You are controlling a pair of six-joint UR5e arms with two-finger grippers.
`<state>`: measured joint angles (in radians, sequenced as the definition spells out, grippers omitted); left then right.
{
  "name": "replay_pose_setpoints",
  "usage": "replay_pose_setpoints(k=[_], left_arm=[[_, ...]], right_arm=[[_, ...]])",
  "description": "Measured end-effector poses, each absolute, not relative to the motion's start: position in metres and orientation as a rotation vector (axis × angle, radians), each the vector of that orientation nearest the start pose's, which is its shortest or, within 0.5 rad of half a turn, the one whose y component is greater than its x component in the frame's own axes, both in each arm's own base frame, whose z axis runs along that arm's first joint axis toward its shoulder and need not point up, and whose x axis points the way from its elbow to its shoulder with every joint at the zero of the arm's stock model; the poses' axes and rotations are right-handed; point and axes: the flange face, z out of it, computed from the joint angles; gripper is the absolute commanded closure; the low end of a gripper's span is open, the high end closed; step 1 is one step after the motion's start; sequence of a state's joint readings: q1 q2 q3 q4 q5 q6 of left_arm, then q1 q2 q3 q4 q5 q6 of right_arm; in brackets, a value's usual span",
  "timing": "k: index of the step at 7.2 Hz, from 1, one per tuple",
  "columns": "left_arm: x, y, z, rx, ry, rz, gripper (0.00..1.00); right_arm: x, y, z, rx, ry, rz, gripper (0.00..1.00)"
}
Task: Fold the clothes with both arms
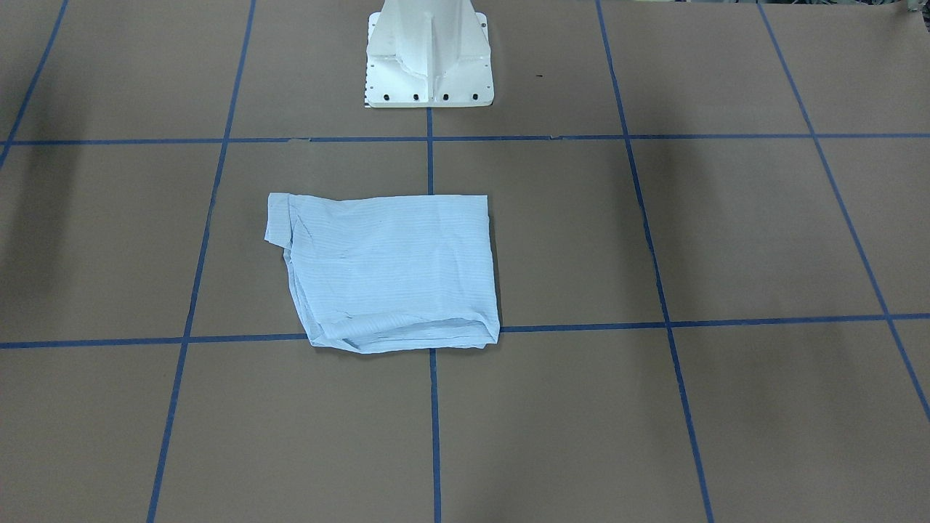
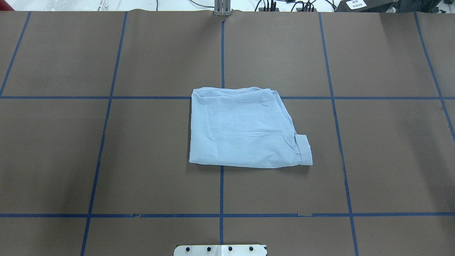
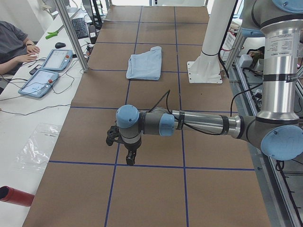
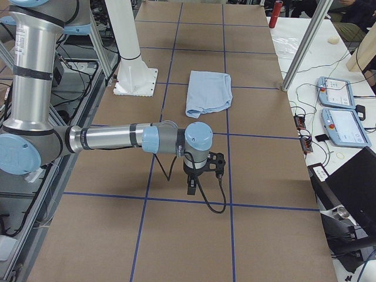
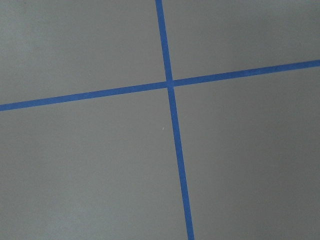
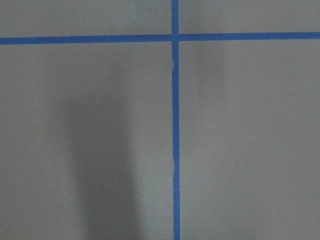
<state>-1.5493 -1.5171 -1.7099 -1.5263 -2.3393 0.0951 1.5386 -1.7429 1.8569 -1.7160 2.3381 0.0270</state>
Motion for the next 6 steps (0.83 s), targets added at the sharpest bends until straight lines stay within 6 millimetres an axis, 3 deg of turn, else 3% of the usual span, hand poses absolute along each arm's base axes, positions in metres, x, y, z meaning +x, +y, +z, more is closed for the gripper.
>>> replay_pose_setpoints(k=[6], left_arm=[[-0.0534, -0.4722, 0.6246, 0.061, 0.767, 0.127, 0.0]], right_arm=[[0.0507, -0.4165, 0.6113, -0.052, -0.767, 0.007, 0.0]])
